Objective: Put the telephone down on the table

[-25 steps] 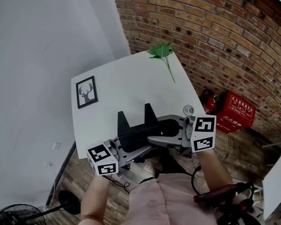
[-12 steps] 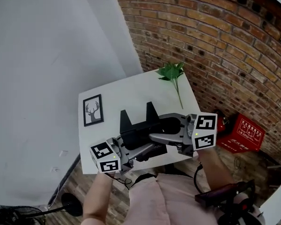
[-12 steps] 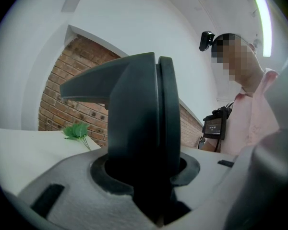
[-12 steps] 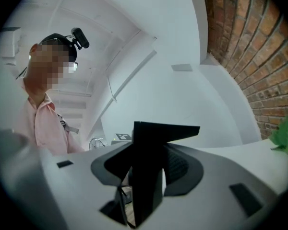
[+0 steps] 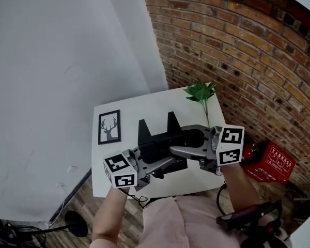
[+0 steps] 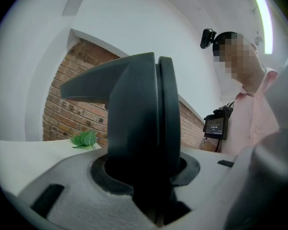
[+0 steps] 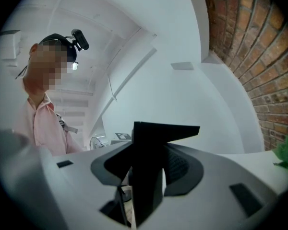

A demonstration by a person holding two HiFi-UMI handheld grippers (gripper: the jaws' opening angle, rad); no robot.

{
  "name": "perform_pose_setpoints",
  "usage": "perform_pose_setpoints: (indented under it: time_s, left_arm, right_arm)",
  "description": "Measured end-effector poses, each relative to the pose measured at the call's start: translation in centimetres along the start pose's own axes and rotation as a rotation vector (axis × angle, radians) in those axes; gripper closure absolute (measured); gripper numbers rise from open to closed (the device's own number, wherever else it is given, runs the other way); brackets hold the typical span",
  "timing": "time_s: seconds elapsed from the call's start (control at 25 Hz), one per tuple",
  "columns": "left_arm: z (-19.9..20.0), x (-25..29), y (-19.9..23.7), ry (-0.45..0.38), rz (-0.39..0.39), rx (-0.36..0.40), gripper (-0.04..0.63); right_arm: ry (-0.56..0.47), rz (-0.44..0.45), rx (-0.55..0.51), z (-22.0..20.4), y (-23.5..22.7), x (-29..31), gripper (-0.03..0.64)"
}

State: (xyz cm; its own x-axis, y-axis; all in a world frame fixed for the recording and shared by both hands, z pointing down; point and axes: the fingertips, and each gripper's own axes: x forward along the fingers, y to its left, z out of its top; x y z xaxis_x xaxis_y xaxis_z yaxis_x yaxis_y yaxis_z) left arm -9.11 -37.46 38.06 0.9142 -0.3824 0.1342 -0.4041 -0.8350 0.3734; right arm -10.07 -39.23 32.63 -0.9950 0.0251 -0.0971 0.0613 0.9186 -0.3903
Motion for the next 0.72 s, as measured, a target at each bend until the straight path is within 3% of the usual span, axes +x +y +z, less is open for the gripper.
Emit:
perform_pose_setpoints:
  time_s: [0.72]
  left_arm:
    - [-6.2, 0.2, 7.3, 0.044, -0.06, -0.218, 0.428]
  right_arm:
    - [0.048, -0.108, 0.207, -6.6, -8.1, 1.8, 0.43]
